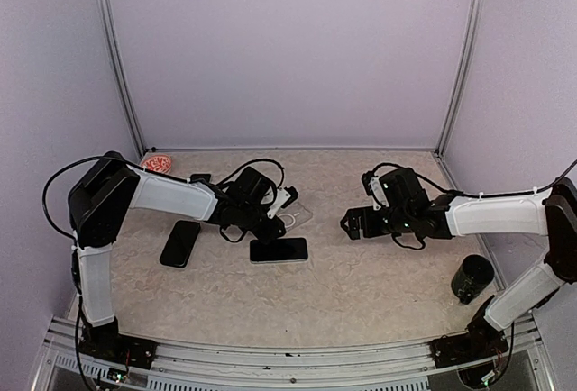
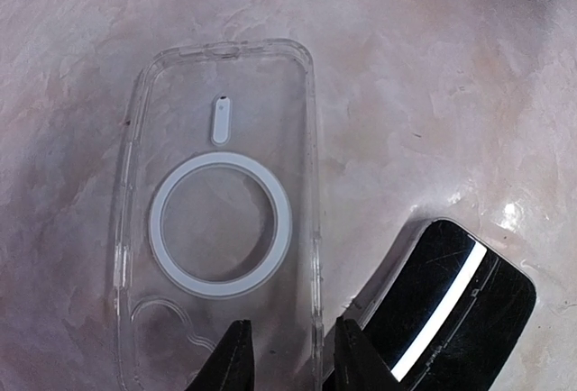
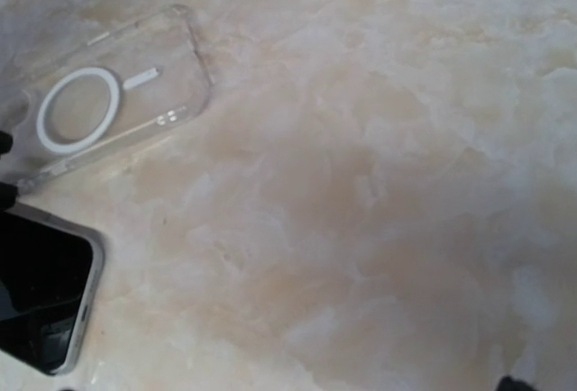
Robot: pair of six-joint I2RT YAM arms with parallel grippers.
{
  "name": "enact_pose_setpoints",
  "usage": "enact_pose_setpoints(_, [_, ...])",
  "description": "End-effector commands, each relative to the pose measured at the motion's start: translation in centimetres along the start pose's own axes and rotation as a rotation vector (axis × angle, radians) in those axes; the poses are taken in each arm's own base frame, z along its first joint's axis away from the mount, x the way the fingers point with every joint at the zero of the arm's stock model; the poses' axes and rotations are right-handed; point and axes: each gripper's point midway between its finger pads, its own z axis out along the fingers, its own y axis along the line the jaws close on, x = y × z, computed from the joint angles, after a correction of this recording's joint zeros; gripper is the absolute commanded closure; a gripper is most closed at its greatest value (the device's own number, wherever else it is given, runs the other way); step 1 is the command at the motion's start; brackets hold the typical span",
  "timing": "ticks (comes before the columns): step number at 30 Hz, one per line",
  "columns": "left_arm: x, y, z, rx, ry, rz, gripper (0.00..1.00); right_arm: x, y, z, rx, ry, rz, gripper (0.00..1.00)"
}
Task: Put the phone into the phone case
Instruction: Move the phone case to the center of the board, then adjust the phone case at the center of the board.
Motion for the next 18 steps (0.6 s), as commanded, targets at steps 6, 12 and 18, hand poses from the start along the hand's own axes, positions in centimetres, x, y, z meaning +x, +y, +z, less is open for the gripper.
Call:
enact_pose_setpoints(6, [0.7, 0.9, 0.1, -0.071, 0.037, -0.015, 0.67, 0.4, -0.2, 0.4, -0.005, 0.001, 0.014, 0.0])
enact_pose_setpoints(12, [0.9, 2.9, -0.4, -0.167, 0.047, -0.051, 0.67, 0.6, 0.0, 0.5, -0.018, 0.004, 0.02, 0.0])
enact_pose_setpoints(18, [1.1, 3.8, -0.7, -0.21, 0.051, -0.064, 0.66, 0.8, -0.1, 0.6, -0.02, 0.01, 0.022, 0.0])
